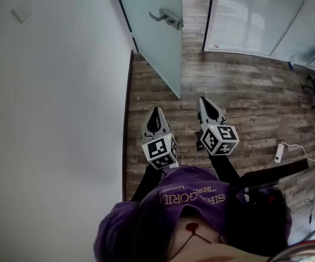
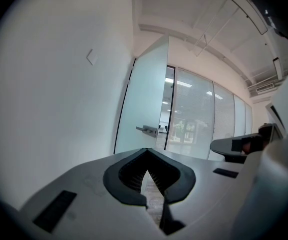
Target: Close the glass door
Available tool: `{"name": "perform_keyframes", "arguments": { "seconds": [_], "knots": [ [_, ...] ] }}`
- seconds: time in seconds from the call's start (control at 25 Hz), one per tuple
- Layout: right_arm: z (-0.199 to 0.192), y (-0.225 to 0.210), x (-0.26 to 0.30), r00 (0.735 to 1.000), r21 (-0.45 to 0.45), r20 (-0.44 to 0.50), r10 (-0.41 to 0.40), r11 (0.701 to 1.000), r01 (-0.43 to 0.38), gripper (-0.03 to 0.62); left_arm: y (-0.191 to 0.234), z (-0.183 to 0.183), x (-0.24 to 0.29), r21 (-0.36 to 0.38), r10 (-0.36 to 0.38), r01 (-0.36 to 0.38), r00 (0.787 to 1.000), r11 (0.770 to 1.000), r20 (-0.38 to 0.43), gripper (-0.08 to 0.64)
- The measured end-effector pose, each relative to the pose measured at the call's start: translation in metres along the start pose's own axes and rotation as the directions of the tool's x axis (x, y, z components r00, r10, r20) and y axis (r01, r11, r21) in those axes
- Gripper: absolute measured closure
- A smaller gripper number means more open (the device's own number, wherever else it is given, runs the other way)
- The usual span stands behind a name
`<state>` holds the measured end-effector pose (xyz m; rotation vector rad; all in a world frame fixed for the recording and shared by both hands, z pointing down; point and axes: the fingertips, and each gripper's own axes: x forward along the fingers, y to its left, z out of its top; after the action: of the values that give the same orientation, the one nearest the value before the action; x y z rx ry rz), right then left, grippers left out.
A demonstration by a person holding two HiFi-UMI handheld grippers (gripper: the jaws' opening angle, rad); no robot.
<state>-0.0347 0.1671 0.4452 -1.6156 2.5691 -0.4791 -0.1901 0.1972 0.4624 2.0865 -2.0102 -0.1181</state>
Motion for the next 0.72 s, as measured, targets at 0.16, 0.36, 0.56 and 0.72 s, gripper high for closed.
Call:
{"name": "perform_keyframes", "arguments": {
  "seconds": [0.16,0.36,0.56,0.72],
  "knots": [
    [-0.003,0.004,0.010,1.000,0.000,-0.001,-0.016,1.000,0.016,0.606,0.013,-0.003,0.009,0.007,-0.002,0.002,1.000,1.000,-0.006,0.558],
    [-0.007,0.009,0.025,0.999,-0.007,-0.006,-0.031,0.999,0.031,0.606,0.026,-0.002,0.022,-0.001,-0.020,0.020,1.000,1.000,-0.016,0.558],
    [-0.011,0.004,0.040,0.999,-0.014,-0.030,-0.043,0.999,0.042,0.607,0.033,-0.011,0.039,-0.012,-0.019,0.018,0.999,1.000,-0.043,0.558],
    [-0.011,-0.011,0.045,0.998,-0.007,-0.032,-0.063,0.998,0.062,0.607,0.031,-0.017,0.046,-0.002,-0.023,0.022,0.998,1.000,-0.058,0.560]
  ]
}}
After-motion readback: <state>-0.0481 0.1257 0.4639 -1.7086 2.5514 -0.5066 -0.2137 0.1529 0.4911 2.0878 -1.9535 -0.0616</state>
